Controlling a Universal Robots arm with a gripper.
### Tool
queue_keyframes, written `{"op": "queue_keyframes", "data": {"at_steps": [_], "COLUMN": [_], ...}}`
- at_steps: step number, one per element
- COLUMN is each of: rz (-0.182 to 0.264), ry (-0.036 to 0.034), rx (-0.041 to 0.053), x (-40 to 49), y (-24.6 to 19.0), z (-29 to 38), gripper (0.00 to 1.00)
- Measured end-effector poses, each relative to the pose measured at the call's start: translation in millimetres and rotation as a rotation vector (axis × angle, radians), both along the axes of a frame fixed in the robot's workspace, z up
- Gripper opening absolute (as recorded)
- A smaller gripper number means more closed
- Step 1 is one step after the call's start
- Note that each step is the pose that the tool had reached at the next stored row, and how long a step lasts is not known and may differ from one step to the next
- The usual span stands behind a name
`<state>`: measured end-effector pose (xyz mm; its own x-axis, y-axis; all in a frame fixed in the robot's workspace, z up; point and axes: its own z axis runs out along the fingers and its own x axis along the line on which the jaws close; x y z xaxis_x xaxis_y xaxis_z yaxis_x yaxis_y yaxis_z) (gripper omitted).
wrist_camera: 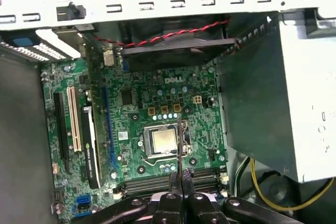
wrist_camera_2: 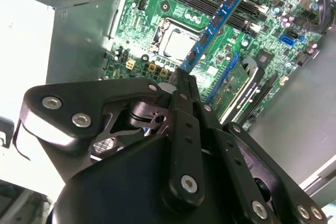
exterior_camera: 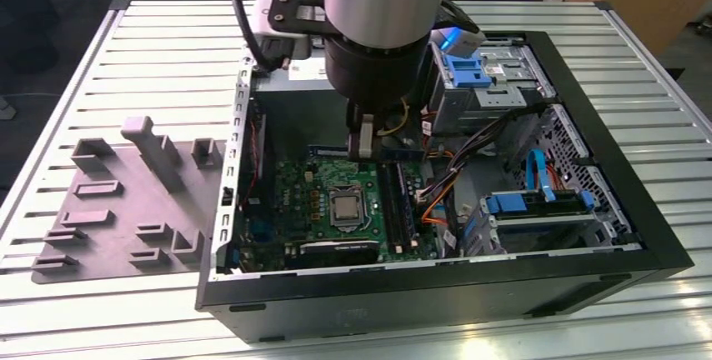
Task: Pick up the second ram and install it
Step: 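Insert the second ram into the second slot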
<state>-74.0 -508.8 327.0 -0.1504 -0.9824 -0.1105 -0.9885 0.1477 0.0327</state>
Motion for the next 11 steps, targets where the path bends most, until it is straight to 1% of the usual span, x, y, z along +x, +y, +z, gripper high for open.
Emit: {"op": "queue_keyframes", "data": {"at_steps": [11], "rz": [-0.139], "ry": [0.0], "rx": [0.0], "x": [0.0], "y": [0.0], "z": [0.0], "gripper": [0.12]}}
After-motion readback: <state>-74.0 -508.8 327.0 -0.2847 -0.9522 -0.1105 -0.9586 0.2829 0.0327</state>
